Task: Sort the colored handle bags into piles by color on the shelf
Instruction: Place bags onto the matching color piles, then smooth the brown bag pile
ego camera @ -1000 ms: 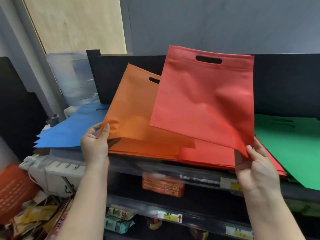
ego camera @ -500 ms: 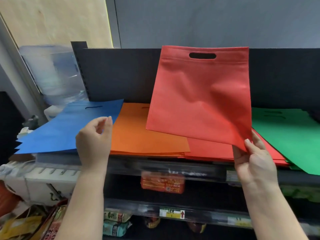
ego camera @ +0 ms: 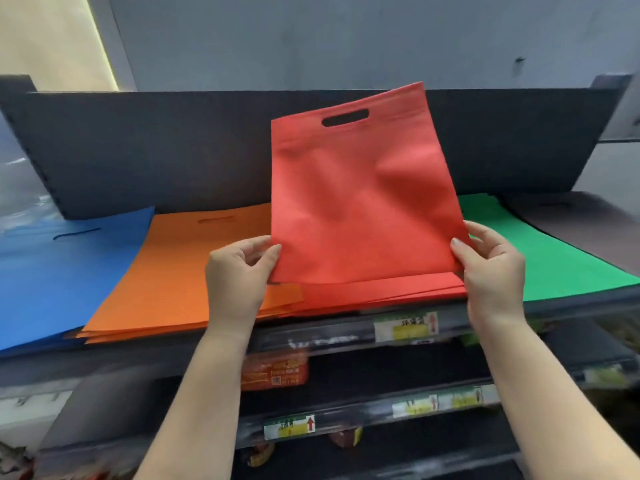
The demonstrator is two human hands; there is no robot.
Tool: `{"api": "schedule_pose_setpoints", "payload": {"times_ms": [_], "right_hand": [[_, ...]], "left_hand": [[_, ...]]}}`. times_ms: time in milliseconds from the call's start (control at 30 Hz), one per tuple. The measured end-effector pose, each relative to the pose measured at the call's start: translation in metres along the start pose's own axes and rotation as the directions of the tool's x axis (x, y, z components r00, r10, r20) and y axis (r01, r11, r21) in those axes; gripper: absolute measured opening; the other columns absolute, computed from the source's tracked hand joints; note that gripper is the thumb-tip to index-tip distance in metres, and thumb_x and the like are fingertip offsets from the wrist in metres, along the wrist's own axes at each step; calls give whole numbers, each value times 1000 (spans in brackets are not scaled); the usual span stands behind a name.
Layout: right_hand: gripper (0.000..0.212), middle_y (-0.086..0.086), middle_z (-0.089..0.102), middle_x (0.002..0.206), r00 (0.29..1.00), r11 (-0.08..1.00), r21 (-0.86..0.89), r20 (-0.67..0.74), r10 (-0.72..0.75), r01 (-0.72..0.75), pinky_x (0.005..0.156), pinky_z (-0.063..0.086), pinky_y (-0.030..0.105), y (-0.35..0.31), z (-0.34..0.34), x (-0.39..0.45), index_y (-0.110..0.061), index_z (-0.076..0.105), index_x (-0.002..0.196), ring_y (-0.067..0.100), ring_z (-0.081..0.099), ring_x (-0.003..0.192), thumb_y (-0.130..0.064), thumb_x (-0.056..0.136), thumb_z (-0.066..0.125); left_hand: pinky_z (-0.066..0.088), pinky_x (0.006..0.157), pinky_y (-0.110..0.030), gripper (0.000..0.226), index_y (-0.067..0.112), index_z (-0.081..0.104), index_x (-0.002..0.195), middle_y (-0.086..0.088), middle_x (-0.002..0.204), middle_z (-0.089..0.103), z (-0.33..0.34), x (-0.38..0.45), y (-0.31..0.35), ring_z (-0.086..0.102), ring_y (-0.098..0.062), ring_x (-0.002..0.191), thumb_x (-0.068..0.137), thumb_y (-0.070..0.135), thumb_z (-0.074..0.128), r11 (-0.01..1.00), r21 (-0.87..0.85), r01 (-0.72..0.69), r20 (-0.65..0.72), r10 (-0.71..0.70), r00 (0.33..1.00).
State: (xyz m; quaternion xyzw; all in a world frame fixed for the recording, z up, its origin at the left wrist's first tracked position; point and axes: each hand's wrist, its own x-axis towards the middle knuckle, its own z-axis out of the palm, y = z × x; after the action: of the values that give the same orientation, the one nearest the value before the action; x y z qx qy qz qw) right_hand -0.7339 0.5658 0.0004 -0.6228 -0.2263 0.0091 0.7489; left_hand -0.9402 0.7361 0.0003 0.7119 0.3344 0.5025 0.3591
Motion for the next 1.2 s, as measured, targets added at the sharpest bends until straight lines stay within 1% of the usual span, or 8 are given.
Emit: {"api": "schedule_pose_setpoints", "payload": {"times_ms": [100, 167, 300, 433, 633, 767, 933, 1200], "right_hand": [[24, 7, 70, 97, 979, 871, -447, 73, -192, 204, 82, 48, 27, 3, -11, 14, -12, 69, 106, 16, 63, 83, -4, 83, 66], [27, 9, 71, 99, 961, 734, -621, 159, -228, 276, 82, 43, 22, 7, -14, 22, -6, 69, 109, 18, 63, 85, -6, 82, 67], [44, 13, 64, 117, 946, 514, -809, 325, -12, 285, 91, 42, 34, 17, -20, 34, -4, 55, 129, 29, 57, 109, -15, 88, 64], [47, 11, 58, 124, 925, 471, -808, 377, -51, 355, 93, 40, 38, 9, -39, 49, -6, 49, 134, 28, 49, 118, -23, 92, 60], [48, 6, 56, 129, 857, 272, -813, 501, -120, 514, 94, 37, 38, -21, -97, 82, -12, 47, 136, 27, 46, 118, -32, 93, 55], [54, 1, 49, 136, 835, 113, -828, 540, -103, 549, 97, 35, 36, -41, -158, 112, -16, 41, 141, 23, 42, 125, -39, 94, 51], [52, 1, 49, 134, 881, -31, -883, 469, -64, 468, 97, 36, 36, -58, -256, 148, -18, 40, 139, 22, 42, 125, -43, 94, 47], [49, 1, 47, 136, 976, -221, -951, 216, 26, 216, 104, 29, 41, -71, -431, 176, -19, 42, 134, 22, 38, 130, -48, 94, 43]], "left_hand": [[58, 77, -42, 28, 3, 69, 109, -8, 100, 71, 15, -2, -5, 69, -21, 86, 84, 15, 70, 993, 115, -15, 47, 9, 999], [57, 78, -38, 28, 3, 69, 109, -12, 99, 72, 23, -4, -7, 69, -25, 82, 85, 16, 69, 974, 226, -19, 77, 1, 997], [38, 70, -23, 26, 7, 71, 107, -4, 81, 67, 34, -12, -5, 57, -16, 75, 86, 22, 66, 866, 491, -94, 92, 56, 994], [34, 63, -28, 28, 10, 67, 108, 3, 83, 48, 48, -19, 11, 45, -14, 75, 87, 29, 63, 798, 582, -154, 87, 127, 988], [41, 81, -38, 36, 9, 64, 115, -9, 105, 62, 112, -21, 71, 56, -29, 98, 86, 30, 64, 726, 605, -327, 234, 230, 945], [39, 89, -37, 48, 13, 56, 128, -5, 124, 58, 186, -27, 124, 54, -27, 109, 88, 38, 59, 641, 592, -488, 375, 317, 871], [37, 93, -35, 52, 15, 50, 133, -2, 131, 53, 287, -52, 183, 51, -24, 114, 89, 43, 54, 574, 508, -642, 506, 405, 762], [34, 94, -35, 50, 18, 50, 128, 0, 130, 52, 448, -129, 267, 47, -24, 119, 88, 49, 50, 504, 359, -786, 675, 441, 591]]}}
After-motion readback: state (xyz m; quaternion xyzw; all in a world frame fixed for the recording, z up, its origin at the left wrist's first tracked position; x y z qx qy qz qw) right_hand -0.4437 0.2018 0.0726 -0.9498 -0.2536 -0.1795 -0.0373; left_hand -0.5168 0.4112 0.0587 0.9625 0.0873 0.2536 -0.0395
